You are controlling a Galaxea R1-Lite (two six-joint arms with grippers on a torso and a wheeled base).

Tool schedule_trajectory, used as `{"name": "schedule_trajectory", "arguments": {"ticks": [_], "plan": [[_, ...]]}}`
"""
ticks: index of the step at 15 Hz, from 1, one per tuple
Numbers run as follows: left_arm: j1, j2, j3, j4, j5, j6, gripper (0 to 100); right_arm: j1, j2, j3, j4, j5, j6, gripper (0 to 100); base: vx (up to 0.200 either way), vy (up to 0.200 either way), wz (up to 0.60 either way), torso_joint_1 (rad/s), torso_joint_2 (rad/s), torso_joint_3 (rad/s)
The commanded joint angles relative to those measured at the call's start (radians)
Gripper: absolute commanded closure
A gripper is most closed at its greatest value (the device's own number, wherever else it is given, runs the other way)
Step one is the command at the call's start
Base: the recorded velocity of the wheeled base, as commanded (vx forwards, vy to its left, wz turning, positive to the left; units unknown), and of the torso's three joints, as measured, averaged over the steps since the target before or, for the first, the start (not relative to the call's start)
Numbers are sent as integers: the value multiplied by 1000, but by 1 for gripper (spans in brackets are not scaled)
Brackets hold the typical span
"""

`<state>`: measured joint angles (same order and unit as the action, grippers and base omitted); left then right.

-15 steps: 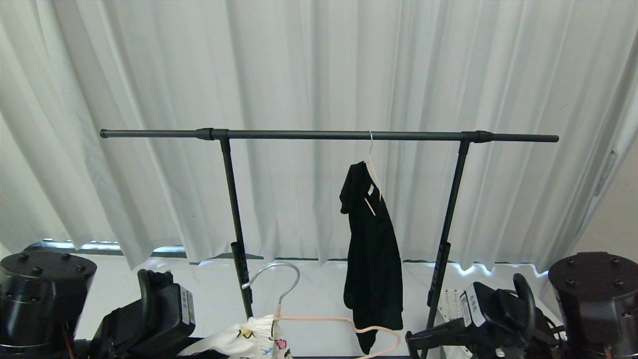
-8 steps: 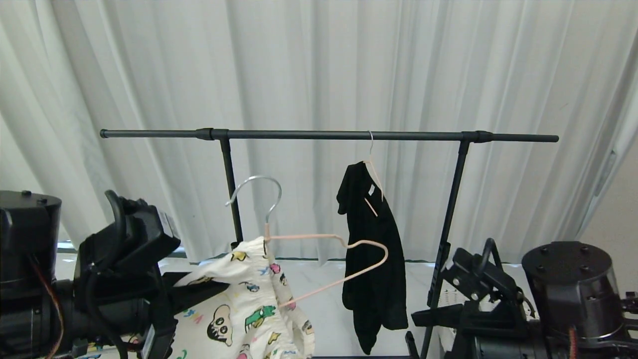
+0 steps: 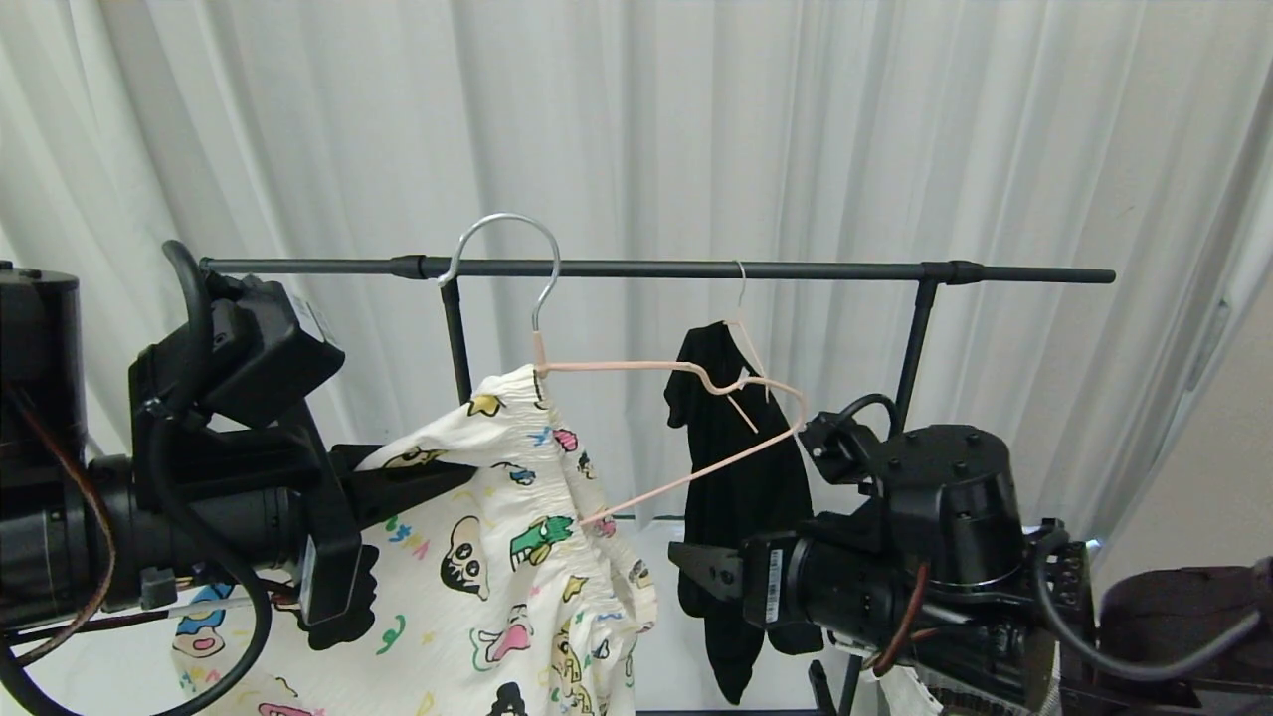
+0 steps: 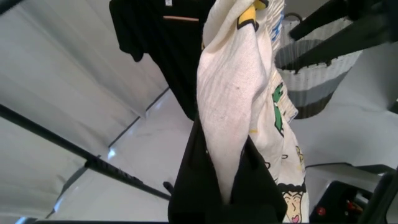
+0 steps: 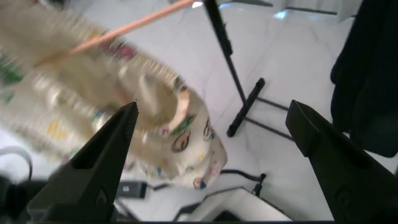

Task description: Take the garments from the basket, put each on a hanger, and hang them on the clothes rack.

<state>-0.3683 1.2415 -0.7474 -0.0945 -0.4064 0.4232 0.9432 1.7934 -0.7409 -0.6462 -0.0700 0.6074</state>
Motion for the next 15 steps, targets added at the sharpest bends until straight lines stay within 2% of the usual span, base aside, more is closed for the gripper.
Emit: {"name": "schedule_trajectory", "arguments": {"ticks": [1, 8, 12, 14, 15], "plan": [[-8, 3, -12, -1, 0, 0, 100, 26, 78, -22, -6, -2, 2, 0, 0, 0, 0, 0, 0, 0], [-12, -2, -13, -1, 0, -1, 100, 71, 164, -34, -41, -16, -3, 0, 0, 0, 0, 0, 0, 0], [0, 1, -7, -1, 1, -1, 100, 57, 190, -26, -41, -86, -21, 0, 0, 0, 0, 0, 0, 0], [25, 6, 0, -1, 6, 0, 100, 17, 204, -18, -41, -119, -74, 0, 0, 0, 0, 0, 0, 0], [29, 12, 0, -1, 29, -1, 100, -32, 210, -2, -41, -148, -163, 0, 0, 0, 0, 0, 0, 0]]}}
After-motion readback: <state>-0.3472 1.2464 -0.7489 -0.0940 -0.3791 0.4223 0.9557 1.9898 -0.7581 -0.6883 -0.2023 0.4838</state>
